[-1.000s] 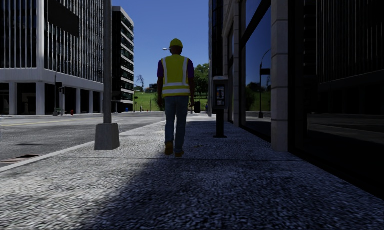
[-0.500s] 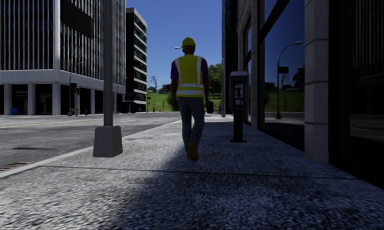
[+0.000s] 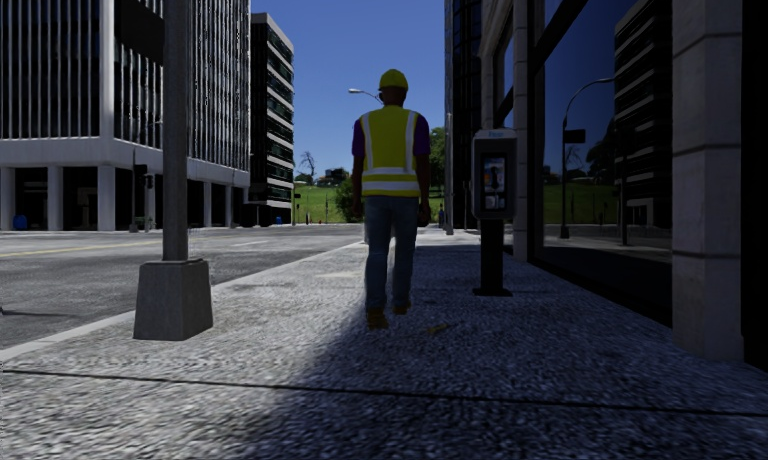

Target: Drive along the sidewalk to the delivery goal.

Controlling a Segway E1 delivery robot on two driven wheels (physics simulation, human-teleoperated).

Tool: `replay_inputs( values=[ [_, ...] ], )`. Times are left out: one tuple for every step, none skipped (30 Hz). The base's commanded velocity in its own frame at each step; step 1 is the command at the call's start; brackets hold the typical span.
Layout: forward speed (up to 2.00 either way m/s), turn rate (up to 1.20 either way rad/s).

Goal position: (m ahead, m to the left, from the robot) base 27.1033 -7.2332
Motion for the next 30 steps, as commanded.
replay_inputs(
  values=[
    [1.24,0.0],
    [1.24,0.0],
    [1.24,0.0],
    [1.24,0.0],
    [1.24,0.0],
    [1.24,0.0],
    [1.24,0.0],
    [1.24,0.0],
    [1.24,0.0],
    [1.24,0.0],
    [1.23,0.0],
    [1.23,0.0],
    [1.23,0.0],
    [1.23,0.0],
    [1.22,0.0],
    [1.21,0.0],
    [1.21,0.0],
    [1.21,0.0],
    [2.0,0.16],
    [2.0,0.21],
    [2.0,0.28],
    [2.0,0.28],
    [2.0,0.33],
    [2.0,0.37],
    [2.0,0.38],
    [2.0,0.38],
    [2.0,0.38],
    [2.0,0.38],
    [2.0,0.38],
    [2.0,0.38]
  ],
)
